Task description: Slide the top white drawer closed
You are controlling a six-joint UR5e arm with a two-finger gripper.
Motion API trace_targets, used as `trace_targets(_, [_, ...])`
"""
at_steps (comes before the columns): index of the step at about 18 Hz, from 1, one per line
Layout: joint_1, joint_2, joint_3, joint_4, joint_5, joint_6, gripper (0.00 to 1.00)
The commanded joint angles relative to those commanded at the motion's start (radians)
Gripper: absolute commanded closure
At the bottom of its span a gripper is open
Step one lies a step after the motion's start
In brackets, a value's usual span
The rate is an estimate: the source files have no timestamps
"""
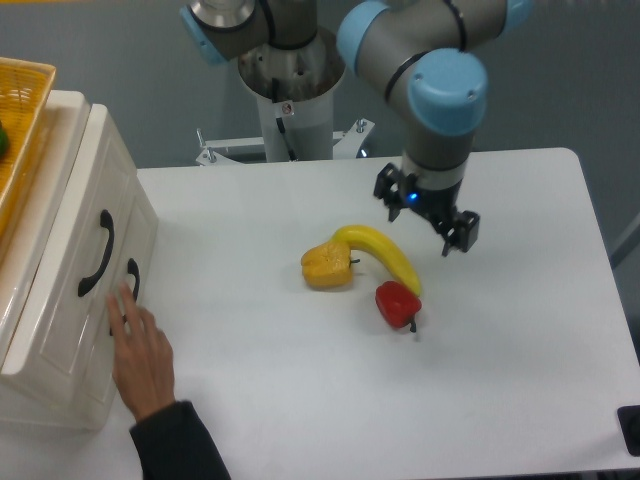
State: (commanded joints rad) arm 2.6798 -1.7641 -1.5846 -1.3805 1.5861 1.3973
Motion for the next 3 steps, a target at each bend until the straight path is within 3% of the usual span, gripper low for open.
trace_targets(3, [0.014,0.021,0.000,-0.032,0.023,0.008,0.00])
